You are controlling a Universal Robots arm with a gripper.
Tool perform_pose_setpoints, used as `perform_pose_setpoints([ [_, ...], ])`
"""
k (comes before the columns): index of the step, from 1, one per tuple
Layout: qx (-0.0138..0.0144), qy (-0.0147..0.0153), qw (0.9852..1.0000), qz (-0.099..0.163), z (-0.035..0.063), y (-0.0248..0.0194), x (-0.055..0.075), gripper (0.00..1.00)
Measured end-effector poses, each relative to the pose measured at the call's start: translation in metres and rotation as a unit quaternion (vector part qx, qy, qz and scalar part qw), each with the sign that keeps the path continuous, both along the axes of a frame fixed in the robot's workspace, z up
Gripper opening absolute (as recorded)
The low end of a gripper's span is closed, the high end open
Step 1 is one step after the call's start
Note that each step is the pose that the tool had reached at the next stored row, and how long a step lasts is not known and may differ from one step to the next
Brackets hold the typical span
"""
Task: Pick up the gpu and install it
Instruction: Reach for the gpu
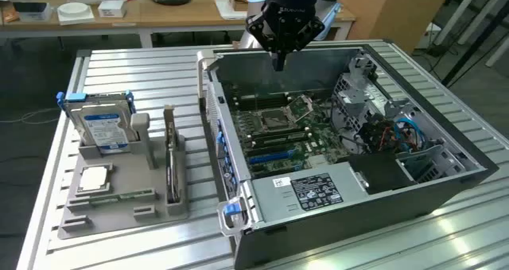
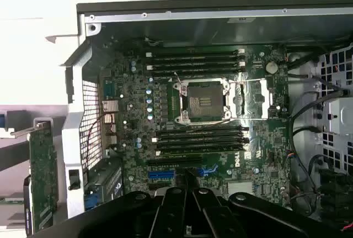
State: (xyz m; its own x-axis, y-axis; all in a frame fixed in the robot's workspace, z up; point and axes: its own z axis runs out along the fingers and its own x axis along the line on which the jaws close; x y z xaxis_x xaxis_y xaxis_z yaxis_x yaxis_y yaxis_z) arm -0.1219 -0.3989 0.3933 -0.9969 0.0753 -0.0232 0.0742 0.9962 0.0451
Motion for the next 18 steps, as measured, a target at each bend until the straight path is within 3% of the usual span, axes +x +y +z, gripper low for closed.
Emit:
perform_pose_setpoints([
  [14,0.0,0.0,1.0,0.0,0.0,0.0,0.0,0.11],
  [18,-0.0001,-0.0001,1.0,0.0,-0.0001,0.0,-0.014,0.11],
])
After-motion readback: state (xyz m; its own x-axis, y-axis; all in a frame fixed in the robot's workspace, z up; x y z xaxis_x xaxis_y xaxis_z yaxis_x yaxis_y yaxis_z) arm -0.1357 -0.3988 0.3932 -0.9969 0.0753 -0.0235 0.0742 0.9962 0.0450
